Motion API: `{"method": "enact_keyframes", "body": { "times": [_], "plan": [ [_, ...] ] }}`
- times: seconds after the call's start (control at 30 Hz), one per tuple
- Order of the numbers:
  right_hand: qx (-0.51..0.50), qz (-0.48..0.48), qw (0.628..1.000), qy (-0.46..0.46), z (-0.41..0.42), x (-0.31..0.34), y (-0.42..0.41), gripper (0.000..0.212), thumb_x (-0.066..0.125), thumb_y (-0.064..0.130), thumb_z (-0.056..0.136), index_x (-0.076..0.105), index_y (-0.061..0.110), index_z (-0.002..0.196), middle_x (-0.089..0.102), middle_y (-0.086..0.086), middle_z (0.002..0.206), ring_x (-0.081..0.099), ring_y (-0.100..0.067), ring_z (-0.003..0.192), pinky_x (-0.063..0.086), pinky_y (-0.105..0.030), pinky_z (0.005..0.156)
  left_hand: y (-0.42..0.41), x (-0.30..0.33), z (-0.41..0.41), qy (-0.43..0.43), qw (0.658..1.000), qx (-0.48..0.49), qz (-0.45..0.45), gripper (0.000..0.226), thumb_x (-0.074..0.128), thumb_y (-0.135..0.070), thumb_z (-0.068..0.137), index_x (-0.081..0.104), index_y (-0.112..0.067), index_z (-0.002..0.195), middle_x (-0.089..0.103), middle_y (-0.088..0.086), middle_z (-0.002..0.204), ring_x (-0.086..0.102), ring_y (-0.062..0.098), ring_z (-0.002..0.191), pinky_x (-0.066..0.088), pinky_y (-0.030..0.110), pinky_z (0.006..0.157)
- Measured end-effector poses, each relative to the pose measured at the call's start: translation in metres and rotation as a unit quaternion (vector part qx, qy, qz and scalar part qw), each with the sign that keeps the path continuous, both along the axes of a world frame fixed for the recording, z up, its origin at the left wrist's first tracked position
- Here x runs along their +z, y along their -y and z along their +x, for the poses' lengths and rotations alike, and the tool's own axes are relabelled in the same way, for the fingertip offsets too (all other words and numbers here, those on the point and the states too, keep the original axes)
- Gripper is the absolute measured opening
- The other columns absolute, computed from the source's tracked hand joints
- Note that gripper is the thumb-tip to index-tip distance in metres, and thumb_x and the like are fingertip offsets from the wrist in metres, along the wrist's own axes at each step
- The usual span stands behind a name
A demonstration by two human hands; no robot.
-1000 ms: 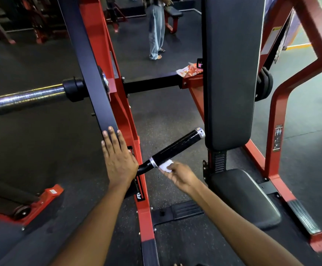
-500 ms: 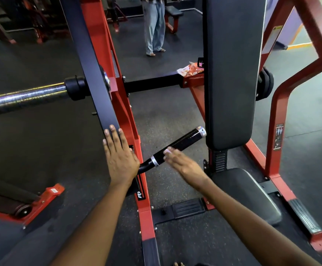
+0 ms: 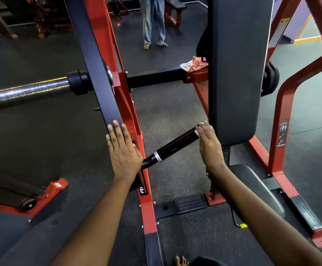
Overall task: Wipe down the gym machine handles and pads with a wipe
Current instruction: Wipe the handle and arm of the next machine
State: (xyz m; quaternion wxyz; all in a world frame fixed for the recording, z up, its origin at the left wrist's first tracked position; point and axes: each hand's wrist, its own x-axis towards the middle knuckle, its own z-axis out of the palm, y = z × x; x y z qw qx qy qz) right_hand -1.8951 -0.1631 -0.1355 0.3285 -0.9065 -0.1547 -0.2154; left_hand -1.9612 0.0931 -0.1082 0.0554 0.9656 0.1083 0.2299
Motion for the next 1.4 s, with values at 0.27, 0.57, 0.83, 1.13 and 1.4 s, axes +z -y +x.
{"method": "enact_keyframes", "body": {
  "times": [0.27, 0.57, 0.83, 1.13, 1.4],
  "plan": [
    [0.207, -0.201, 0.956, 0.055, -0.020, 0.005, -0.049, 0.037, 0.059, -0.009, 0.078, 0.065, 0.004, 0.113, 0.064, -0.012, 0.116, 0.062, -0.026, 0.108, 0.046, -0.031, 0.096, 0.000, 0.001, 0.000, -0.002, 1.000, -0.001, -0.003, 0.077, 0.047, -0.011, 0.089, 0.005, 0.003, 0.152, -0.001, 0.023, 0.160, -0.006, 0.037, 0.148, 0.006, 0.051, 0.121],
    [0.143, -0.264, 0.938, -0.172, -0.015, 0.052, -0.092, 0.022, 0.053, 0.006, 0.088, 0.065, 0.006, 0.107, 0.061, -0.009, 0.108, 0.062, -0.026, 0.095, 0.055, -0.036, 0.080, 0.000, 0.000, 0.000, -0.010, 1.000, 0.009, 0.005, 0.076, 0.046, -0.011, 0.090, 0.004, 0.002, 0.152, -0.002, 0.022, 0.160, -0.006, 0.037, 0.148, 0.005, 0.050, 0.121],
    [-0.064, -0.368, 0.896, -0.241, 0.033, 0.082, -0.080, 0.025, 0.048, 0.010, 0.090, 0.064, 0.007, 0.109, 0.065, -0.011, 0.112, 0.063, -0.029, 0.102, 0.048, -0.034, 0.078, 0.001, 0.001, 0.000, -0.010, 1.000, 0.005, 0.005, 0.075, 0.044, -0.011, 0.090, 0.004, 0.003, 0.152, -0.001, 0.023, 0.160, -0.004, 0.038, 0.148, 0.004, 0.050, 0.121],
    [0.222, -0.198, 0.954, -0.027, -0.046, -0.020, -0.077, 0.048, 0.043, -0.010, 0.081, 0.054, -0.002, 0.127, 0.053, -0.018, 0.133, 0.043, -0.032, 0.130, 0.031, -0.039, 0.113, 0.000, -0.001, 0.001, -0.001, 1.000, 0.002, 0.008, 0.078, 0.049, -0.010, 0.087, 0.008, 0.004, 0.152, 0.002, 0.024, 0.159, -0.002, 0.039, 0.148, 0.006, 0.050, 0.121],
    [-0.137, 0.501, 0.741, -0.425, -0.053, -0.022, -0.070, 0.028, 0.041, -0.006, 0.093, 0.062, 0.001, 0.110, 0.062, -0.009, 0.084, 0.058, -0.020, 0.074, 0.053, -0.026, 0.068, 0.001, 0.000, 0.000, -0.006, 1.000, 0.007, 0.011, 0.077, 0.047, -0.011, 0.090, 0.005, 0.003, 0.152, -0.001, 0.023, 0.159, -0.004, 0.038, 0.148, 0.003, 0.049, 0.121]
  ]
}}
